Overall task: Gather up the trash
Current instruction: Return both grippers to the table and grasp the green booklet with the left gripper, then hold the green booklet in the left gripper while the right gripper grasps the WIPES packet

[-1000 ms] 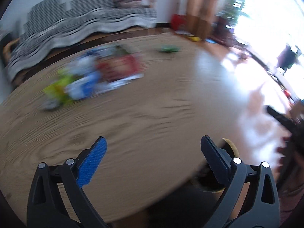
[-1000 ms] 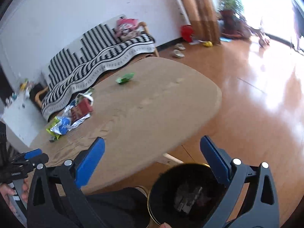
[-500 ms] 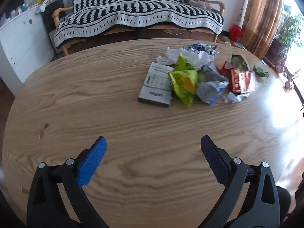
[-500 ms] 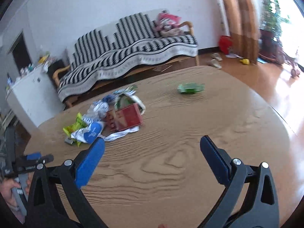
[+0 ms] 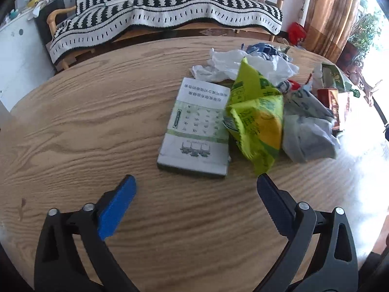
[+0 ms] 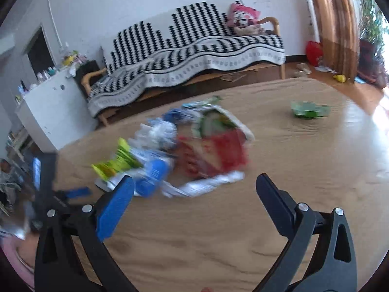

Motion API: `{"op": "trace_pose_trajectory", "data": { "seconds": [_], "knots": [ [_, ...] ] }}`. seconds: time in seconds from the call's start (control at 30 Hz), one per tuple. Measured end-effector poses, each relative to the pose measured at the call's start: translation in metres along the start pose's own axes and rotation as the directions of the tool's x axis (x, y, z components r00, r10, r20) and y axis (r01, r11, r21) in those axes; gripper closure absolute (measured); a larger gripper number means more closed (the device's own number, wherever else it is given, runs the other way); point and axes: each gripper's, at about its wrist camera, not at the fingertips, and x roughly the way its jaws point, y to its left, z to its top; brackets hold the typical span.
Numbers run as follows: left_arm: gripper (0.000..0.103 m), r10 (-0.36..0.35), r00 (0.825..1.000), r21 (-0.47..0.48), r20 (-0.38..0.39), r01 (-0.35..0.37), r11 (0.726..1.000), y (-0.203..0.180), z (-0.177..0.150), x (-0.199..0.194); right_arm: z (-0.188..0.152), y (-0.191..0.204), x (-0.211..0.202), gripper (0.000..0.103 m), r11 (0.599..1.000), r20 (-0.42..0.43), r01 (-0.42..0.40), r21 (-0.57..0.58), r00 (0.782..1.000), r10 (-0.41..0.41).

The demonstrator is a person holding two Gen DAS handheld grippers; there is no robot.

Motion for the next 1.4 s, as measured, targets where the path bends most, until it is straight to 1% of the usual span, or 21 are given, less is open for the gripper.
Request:
{"op": "trace_pose_trajectory", "data": {
  "seconds": [0.07, 0.13, 0.2, 0.3, 0.33, 0.43, 0.6, 0.7, 0.77, 0.8, 0.87, 0.93, 1.0, 1.07, 1.13, 1.17, 1.2, 1.23, 1.27, 1.3, 1.4],
  "knots": [
    [0.006, 0.008, 1.000, 0.029, 0.003, -0.008, 1.000, 0.000, 0.005, 0.005, 0.006, 0.019, 0.018, 0.006, 1.000, -0.014, -0.006, -0.021, 1.000, 0.006],
    [0.006, 0.003, 1.000, 0.039, 0.005, -0.004, 0.999, 0.002, 0.011, 0.009, 0.011, 0.045, 0.043, 0.006, 0.997, -0.032, 0.011, -0.081, 0.999, -0.014],
    [0.006, 0.015, 1.000, 0.043, 0.014, -0.015, 0.999, 0.007, 0.014, 0.012, 0.011, 0.063, 0.062, 0.006, 0.991, -0.049, 0.031, -0.132, 0.998, -0.037],
    [0.006, 0.018, 0.999, 0.042, 0.033, -0.019, 0.999, 0.017, 0.013, 0.013, 0.002, 0.072, 0.078, 0.006, 0.981, -0.077, 0.069, -0.181, 0.993, -0.084],
    [0.006, 0.019, 0.999, 0.040, 0.035, -0.020, 0.999, 0.020, 0.012, 0.013, -0.001, 0.071, 0.082, 0.006, 0.981, -0.101, 0.069, -0.179, 0.991, -0.088],
    [0.006, 0.014, 0.999, 0.045, 0.045, -0.017, 0.999, 0.025, 0.011, 0.013, -0.007, 0.063, 0.086, 0.006, 0.983, -0.113, 0.093, -0.160, 0.987, -0.112],
    [0.006, 0.028, 0.998, 0.028, 0.050, -0.029, 0.999, 0.023, 0.014, 0.015, -0.012, 0.054, 0.088, 0.006, 0.993, -0.153, 0.055, -0.104, 0.986, -0.071],
    [0.006, 0.031, 0.998, 0.024, 0.050, -0.033, 0.999, 0.020, 0.015, 0.017, -0.013, 0.055, 0.086, 0.006, 0.995, -0.155, 0.047, -0.092, 0.986, -0.061],
    [0.006, 0.030, 0.998, 0.023, 0.049, -0.031, 0.999, 0.019, 0.017, 0.018, -0.013, 0.054, 0.083, 0.007, 0.998, -0.143, 0.038, -0.059, 0.989, -0.046],
    [0.006, 0.030, 0.998, 0.023, 0.049, -0.031, 0.999, 0.019, 0.018, 0.018, -0.013, 0.054, 0.081, 0.009, 0.998, -0.134, 0.044, -0.049, 0.990, -0.050],
    [0.006, 0.029, 0.998, 0.025, 0.049, -0.030, 0.999, 0.018, 0.020, 0.019, -0.014, 0.051, 0.079, 0.019, 0.998, -0.116, 0.063, -0.026, 0.991, -0.066],
    [0.006, 0.028, 0.998, 0.025, 0.048, -0.030, 0.999, 0.017, 0.020, 0.020, -0.015, 0.050, 0.081, 0.033, 0.998, -0.125, 0.061, -0.002, 0.990, -0.060],
    [0.006, 0.027, 0.998, 0.025, 0.048, -0.029, 0.999, 0.017, 0.021, 0.020, -0.015, 0.049, 0.084, 0.041, 0.998, -0.139, 0.057, 0.016, 0.989, -0.054],
    [0.006, 0.022, 0.999, 0.024, 0.049, -0.024, 0.999, 0.017, 0.021, 0.020, -0.017, 0.048, 0.088, 0.047, 0.998, -0.160, 0.045, 0.031, 0.986, -0.040],
    [0.006, -0.006, 0.999, 0.062, 0.048, 0.003, 0.998, 0.013, 0.019, 0.019, -0.018, 0.048, 0.091, 0.049, 0.999, -0.170, 0.037, 0.038, 0.985, -0.030],
    [0.010, -0.019, 0.999, 0.088, 0.049, 0.015, 0.996, 0.009, 0.017, 0.018, -0.018, 0.048, 0.091, 0.049, 0.999, -0.169, 0.032, 0.037, 0.985, -0.025],
    [0.017, -0.039, 0.998, 0.122, 0.058, 0.032, 0.992, 0.004, 0.015, 0.015, -0.018, 0.047, 0.091, 0.051, 0.999, -0.171, 0.025, 0.036, 0.985, -0.019],
    [0.038, -0.056, 0.996, 0.154, 0.075, 0.044, 0.987, 0.000, 0.014, 0.010, -0.017, 0.045, 0.089, 0.053, 0.999, -0.172, 0.011, 0.040, 0.985, -0.004],
    [0.049, -0.061, 0.994, 0.174, 0.086, 0.045, 0.984, -0.003, 0.012, 0.007, -0.018, 0.042, 0.088, 0.054, 0.999, -0.173, -0.005, 0.051, 0.985, 0.013],
    [0.049, -0.058, 0.996, 0.172, 0.072, 0.045, 0.984, -0.005, 0.012, 0.006, -0.019, 0.038, 0.086, 0.056, 0.997, -0.177, -0.024, 0.066, 0.984, 0.036],
    [0.049, -0.081, 0.995, 0.138, 0.058, 0.072, 0.988, -0.002, 0.014, 0.003, -0.019, 0.034, 0.083, 0.058, 0.996, -0.187, -0.055, 0.074, 0.980, 0.068]
  ]
}}
